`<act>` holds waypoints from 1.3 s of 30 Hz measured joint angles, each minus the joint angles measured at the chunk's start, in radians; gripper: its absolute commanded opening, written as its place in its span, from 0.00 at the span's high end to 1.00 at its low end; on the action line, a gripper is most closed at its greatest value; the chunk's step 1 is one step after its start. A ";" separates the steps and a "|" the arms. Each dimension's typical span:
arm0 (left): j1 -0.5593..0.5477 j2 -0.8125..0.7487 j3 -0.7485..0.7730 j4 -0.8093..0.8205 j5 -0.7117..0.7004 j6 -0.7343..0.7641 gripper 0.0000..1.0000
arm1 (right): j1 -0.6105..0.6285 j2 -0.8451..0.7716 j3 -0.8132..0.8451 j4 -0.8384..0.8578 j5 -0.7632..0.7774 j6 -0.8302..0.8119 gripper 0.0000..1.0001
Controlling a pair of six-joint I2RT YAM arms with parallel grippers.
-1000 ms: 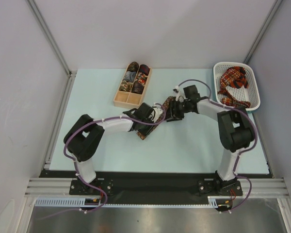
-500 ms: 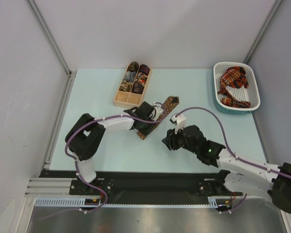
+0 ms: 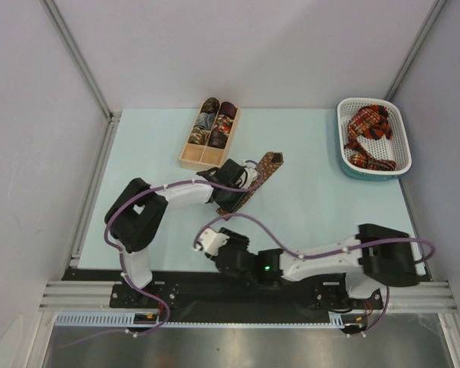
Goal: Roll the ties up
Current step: Roll the tie
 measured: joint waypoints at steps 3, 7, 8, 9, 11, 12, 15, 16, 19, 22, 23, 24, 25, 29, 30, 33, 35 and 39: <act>0.002 0.006 0.010 -0.013 0.003 -0.007 0.68 | 0.016 0.197 0.177 -0.056 0.073 -0.034 0.51; 0.003 0.017 0.027 -0.034 0.007 -0.010 0.68 | -0.002 0.447 0.415 -0.189 0.150 -0.037 0.49; 0.003 0.019 0.033 -0.039 0.007 -0.011 0.68 | -0.011 0.499 0.465 -0.226 0.159 -0.031 0.46; 0.003 0.022 0.039 -0.046 0.007 -0.013 0.68 | -0.020 0.535 0.504 -0.268 0.168 -0.023 0.44; 0.003 0.031 0.053 -0.064 0.007 -0.017 0.68 | -0.045 0.613 0.595 -0.357 0.185 -0.003 0.42; 0.003 0.035 0.061 -0.073 0.007 -0.018 0.68 | -0.060 0.647 0.641 -0.399 0.192 0.013 0.41; 0.004 0.055 0.094 -0.111 0.008 -0.025 0.68 | -0.097 0.743 0.776 -0.508 0.233 0.038 0.40; 0.004 0.061 0.105 -0.123 0.008 -0.026 0.68 | -0.108 0.769 0.808 -0.536 0.245 0.042 0.41; 0.006 0.083 0.140 -0.163 0.011 -0.032 0.68 | -0.136 0.834 0.887 -0.614 0.274 0.056 0.41; 0.007 0.099 0.167 -0.195 0.015 -0.034 0.68 | -0.157 0.864 0.928 -0.675 0.302 0.065 0.42; 0.008 0.105 0.178 -0.207 0.017 -0.034 0.68 | -0.164 0.868 0.933 -0.687 0.304 0.066 0.41; 0.008 0.112 0.189 -0.218 0.018 -0.034 0.68 | -0.171 0.869 0.936 -0.697 0.306 0.068 0.41; 0.008 0.119 0.201 -0.231 0.019 -0.034 0.68 | -0.177 0.871 0.937 -0.708 0.308 0.070 0.41; 0.010 0.141 0.236 -0.271 0.022 -0.034 0.68 | -0.196 0.883 0.943 -0.739 0.330 0.075 0.41; 0.010 0.144 0.241 -0.278 0.023 -0.034 0.68 | -0.199 0.885 0.943 -0.745 0.337 0.078 0.43; 0.011 0.150 0.253 -0.290 0.025 -0.034 0.68 | -0.209 0.892 0.943 -0.760 0.346 0.088 0.48; 0.012 0.151 0.255 -0.293 0.026 -0.034 0.69 | -0.215 0.898 0.943 -0.768 0.351 0.094 0.53; 0.013 0.157 0.262 -0.299 0.029 -0.034 0.69 | -0.222 0.908 0.941 -0.771 0.355 0.103 0.62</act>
